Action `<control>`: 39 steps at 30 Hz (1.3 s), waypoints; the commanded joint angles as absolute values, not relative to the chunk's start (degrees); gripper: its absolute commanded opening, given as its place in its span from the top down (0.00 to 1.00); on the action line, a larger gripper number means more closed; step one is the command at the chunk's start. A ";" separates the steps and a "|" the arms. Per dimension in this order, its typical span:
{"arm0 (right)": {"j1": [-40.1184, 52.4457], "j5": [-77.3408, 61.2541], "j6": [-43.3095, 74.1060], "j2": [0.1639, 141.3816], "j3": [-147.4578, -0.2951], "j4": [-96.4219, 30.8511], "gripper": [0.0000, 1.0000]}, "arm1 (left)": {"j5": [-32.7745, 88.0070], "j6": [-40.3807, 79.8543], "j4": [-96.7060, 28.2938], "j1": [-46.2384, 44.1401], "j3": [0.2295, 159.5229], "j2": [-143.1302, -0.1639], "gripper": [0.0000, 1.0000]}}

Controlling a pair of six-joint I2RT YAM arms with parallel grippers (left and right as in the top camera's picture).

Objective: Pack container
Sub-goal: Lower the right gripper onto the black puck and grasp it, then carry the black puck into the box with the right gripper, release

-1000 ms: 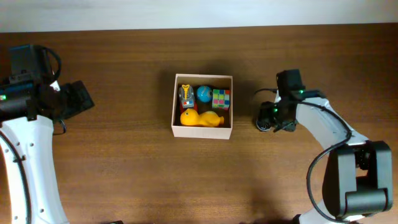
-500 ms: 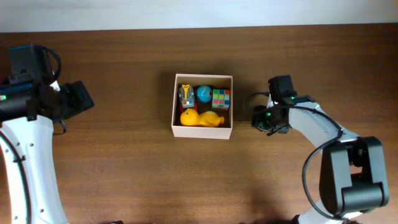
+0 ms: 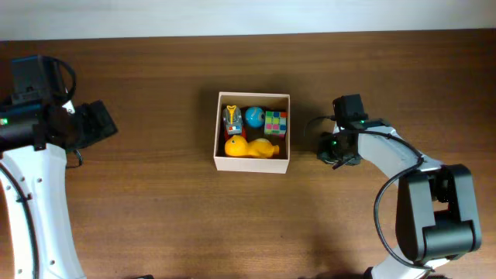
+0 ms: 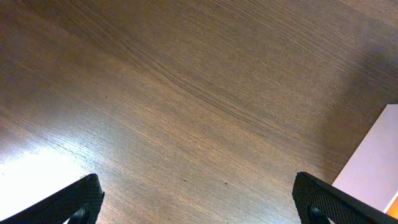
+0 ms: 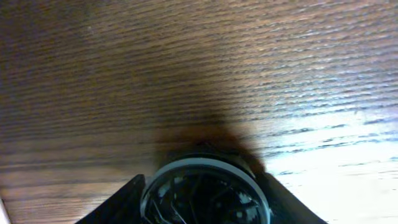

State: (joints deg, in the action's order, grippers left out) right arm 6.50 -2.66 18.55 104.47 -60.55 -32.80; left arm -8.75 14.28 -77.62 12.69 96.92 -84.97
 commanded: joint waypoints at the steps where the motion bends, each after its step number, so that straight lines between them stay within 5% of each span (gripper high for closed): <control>1: 6.90 -1.87 16.75 105.60 -62.50 -34.11 0.51 | -8.58 13.37 -77.69 12.91 97.38 -84.79 0.01; 18: 14.66 -1.87 13.72 95.96 -85.34 -53.76 0.53 | -8.56 13.37 -77.69 12.91 97.38 -84.79 0.01; 39: 31.16 4.75 14.00 102.59 -87.92 -52.75 0.51 | -8.58 13.37 -77.69 12.93 97.38 -84.79 0.01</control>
State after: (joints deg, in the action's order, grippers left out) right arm 30.96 2.50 14.13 99.81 -87.55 -52.66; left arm -8.75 14.28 -77.65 12.69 96.92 -84.97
